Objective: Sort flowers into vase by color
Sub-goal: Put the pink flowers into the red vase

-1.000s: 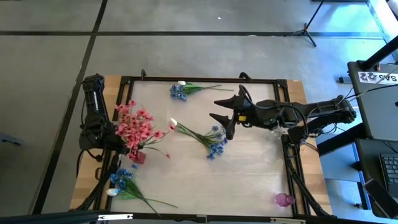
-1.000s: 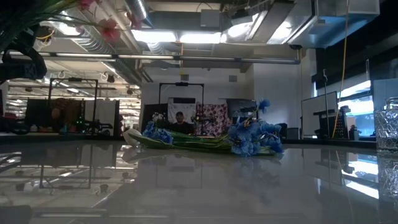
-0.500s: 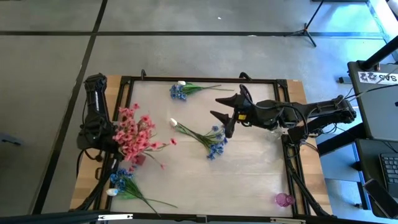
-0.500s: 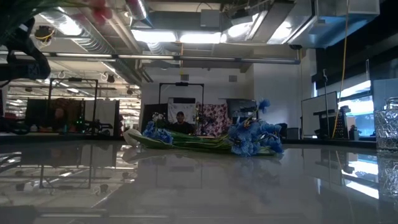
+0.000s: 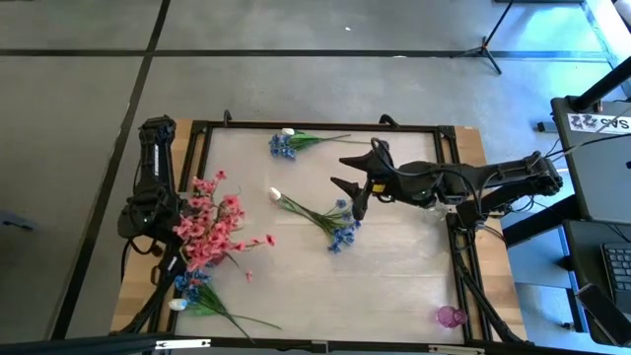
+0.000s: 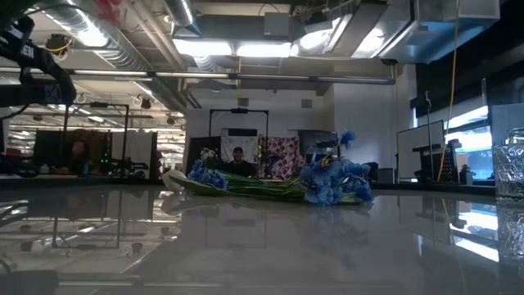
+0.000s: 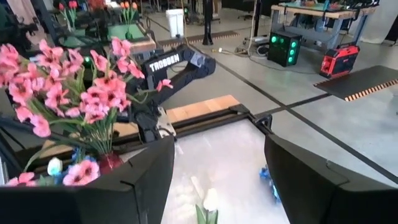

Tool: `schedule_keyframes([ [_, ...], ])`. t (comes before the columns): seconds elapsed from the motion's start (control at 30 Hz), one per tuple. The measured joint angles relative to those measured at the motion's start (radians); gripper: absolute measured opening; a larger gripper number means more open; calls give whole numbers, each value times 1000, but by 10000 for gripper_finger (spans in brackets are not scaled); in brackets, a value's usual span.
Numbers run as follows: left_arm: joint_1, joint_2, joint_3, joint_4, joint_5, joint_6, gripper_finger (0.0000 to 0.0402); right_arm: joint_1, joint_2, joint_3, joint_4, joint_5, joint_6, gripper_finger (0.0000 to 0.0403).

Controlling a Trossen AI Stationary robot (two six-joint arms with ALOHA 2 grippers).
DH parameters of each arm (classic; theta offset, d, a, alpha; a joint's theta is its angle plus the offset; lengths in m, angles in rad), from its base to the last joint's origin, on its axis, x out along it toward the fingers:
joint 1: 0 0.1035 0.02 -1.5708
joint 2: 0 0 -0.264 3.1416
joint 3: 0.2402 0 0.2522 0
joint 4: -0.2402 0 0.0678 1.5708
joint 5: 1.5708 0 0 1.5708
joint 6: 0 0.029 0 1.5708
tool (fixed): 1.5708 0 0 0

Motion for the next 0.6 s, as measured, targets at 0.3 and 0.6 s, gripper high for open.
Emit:
schedule_keyframes([
  [0.3,-1,0,84,-79,51,143,156,2,22,0,2,2,9,248],
  [0.6,0,0,224,-364,85,60,157,2,23,0,9,3,20,248],
])
